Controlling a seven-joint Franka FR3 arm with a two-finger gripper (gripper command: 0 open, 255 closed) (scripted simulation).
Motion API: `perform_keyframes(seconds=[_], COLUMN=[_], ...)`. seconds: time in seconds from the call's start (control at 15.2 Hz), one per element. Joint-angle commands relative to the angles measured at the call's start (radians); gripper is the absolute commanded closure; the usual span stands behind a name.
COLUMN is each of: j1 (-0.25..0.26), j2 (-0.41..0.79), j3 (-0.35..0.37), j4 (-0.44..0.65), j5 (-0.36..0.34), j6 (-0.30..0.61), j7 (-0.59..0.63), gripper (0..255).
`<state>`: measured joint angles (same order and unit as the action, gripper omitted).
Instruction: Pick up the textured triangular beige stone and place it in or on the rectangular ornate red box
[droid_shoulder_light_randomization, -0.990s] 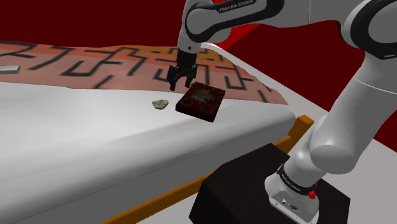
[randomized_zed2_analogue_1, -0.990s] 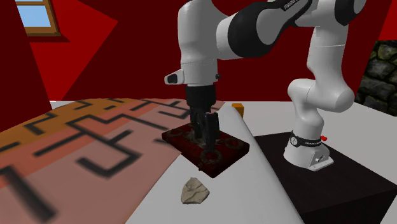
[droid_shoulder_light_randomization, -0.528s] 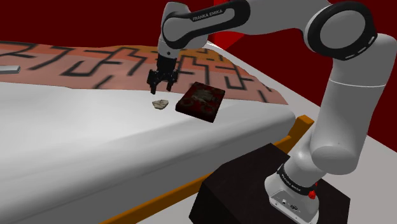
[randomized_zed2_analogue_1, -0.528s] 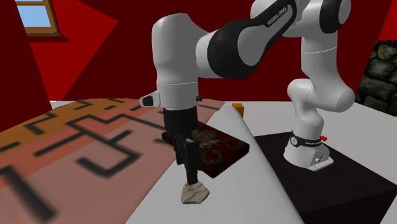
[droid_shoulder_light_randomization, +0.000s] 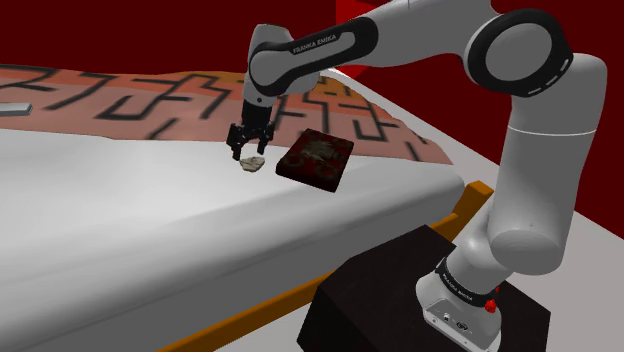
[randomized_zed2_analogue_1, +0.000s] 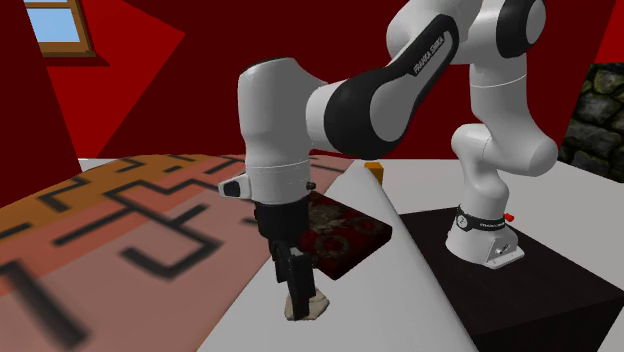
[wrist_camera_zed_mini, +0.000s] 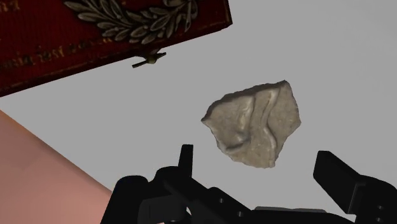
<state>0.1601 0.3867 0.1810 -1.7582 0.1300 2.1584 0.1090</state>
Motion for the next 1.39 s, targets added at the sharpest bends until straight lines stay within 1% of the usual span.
perform_keyframes(seconds=[0.0, 0.4, 0.46, 1.06, 1.32], j1=[0.001, 0.001, 0.001, 0.001, 0.0], j2=[0.002, 0.002, 0.002, 0.002, -0.021], j3=[0.0, 0.0, 0.0, 0.0, 0.001], j4=[-0.006, -0.006, -0.006, -0.006, 0.016], j5=[0.0, 0.0, 0.0, 0.0, 0.001], j6=[0.009, 0.009, 0.009, 0.009, -0.036], j7=[0.001, 0.0, 0.0, 0.0, 0.006], gripper=[0, 0, 255, 255, 255])
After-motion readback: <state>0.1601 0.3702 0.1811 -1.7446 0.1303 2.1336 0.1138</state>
